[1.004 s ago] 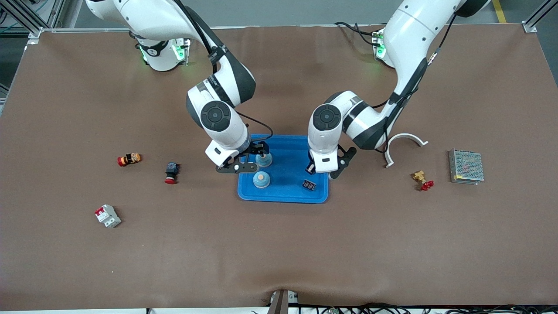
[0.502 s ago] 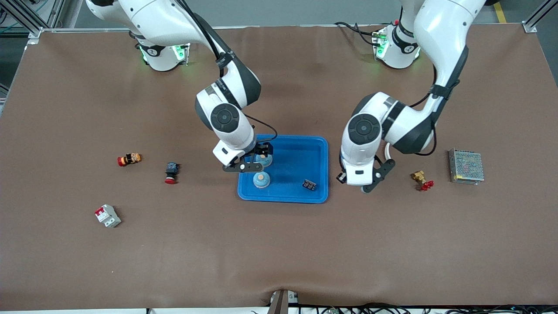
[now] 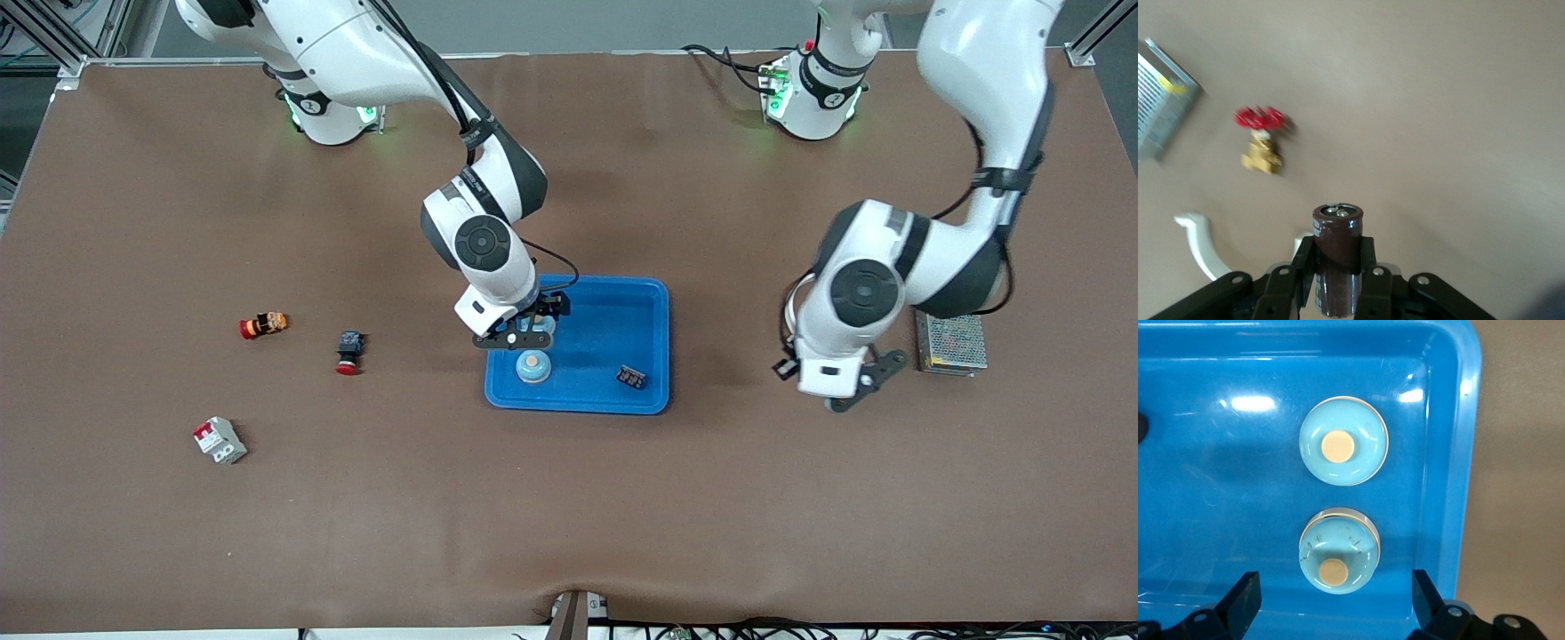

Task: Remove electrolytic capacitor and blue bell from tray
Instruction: 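Place the capacitor beside the red valve with the left gripper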

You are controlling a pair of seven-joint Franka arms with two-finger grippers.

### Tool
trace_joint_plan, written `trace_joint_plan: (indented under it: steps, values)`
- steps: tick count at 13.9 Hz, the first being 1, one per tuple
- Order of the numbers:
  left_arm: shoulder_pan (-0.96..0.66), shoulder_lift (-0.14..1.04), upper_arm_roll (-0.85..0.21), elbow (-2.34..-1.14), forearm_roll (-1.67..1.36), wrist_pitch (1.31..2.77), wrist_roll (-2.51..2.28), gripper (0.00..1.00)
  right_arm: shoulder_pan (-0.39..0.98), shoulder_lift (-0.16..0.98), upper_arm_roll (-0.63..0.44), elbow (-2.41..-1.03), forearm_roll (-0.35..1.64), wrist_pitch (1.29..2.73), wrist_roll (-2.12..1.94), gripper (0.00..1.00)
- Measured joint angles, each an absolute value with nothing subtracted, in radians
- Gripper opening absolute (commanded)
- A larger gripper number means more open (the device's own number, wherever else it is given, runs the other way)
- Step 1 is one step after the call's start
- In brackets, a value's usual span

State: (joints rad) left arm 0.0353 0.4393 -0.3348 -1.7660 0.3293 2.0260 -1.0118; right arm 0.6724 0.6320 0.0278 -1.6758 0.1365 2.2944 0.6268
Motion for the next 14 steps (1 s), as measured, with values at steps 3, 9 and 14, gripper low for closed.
trace_joint_plan:
  steps: [3,9,14]
  values:
    - [0.137,0.429,-0.334,-1.795,0.329,2.026,-0.815,0.00,0.679,0.643,0.028,-1.676,0.130,2.304,0.627,1.00]
    - [0.308,0.429,-0.333,-1.853,0.329,2.126,-0.452,0.00,0.688,0.661,0.027,-1.676,0.112,2.319,0.627,1.00]
    - [0.395,0.429,-0.333,-1.953,0.329,2.235,-0.308,0.00,0.690,0.692,0.027,-1.676,0.112,2.367,0.627,1.00]
